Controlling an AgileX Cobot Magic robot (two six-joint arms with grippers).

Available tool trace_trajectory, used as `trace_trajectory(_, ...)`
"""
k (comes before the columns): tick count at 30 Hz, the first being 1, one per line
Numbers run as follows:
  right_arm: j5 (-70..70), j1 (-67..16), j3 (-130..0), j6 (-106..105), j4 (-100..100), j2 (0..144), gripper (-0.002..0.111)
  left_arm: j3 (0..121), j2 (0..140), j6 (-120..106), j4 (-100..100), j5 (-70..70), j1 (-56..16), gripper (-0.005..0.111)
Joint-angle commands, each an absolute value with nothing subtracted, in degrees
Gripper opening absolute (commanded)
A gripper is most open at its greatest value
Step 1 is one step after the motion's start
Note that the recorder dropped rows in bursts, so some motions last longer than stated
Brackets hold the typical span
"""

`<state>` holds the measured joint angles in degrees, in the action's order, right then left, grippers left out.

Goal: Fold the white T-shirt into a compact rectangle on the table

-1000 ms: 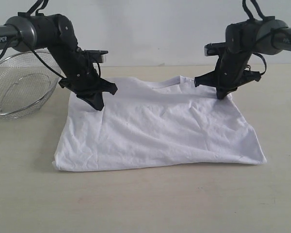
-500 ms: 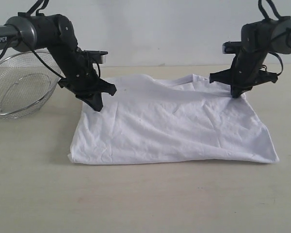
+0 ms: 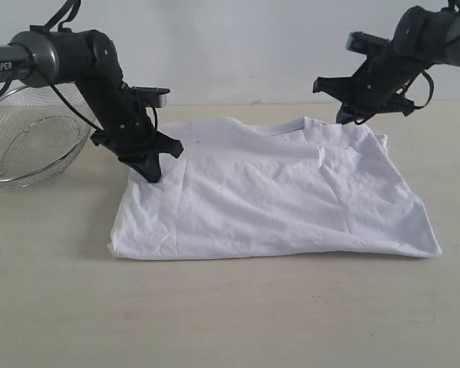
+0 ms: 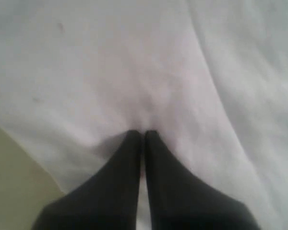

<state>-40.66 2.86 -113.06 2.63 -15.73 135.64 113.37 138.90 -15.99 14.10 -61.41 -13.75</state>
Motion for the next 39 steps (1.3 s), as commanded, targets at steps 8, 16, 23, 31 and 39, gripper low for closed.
trace_trajectory(8,-33.6,-4.6,-113.2,-0.3,-17.3,138.7,0.000,111.6,139.3,-15.7,15.2,-61.9,-13.9,0.004)
trace_trajectory(16,-31.0,-4.6,-113.2,0.8,-15.2,142.5,0.000,111.6,139.3,-15.9,15.2,-61.7,-13.9,0.004)
trace_trajectory(23,-26.1,-4.6,-113.2,2.9,-15.1,144.2,0.000,111.6,139.3,-15.9,15.2,-61.5,-13.9,0.004)
trace_trajectory(31,-23.3,-4.6,-113.9,5.8,-14.9,144.5,0.000,111.6,139.3,-15.9,15.2,-61.5,-13.9,0.004)
trace_trajectory(39,-20.1,-4.6,-113.9,13.0,-14.4,144.5,0.000,111.6,139.3,-15.9,15.2,-62.6,-13.9,0.004)
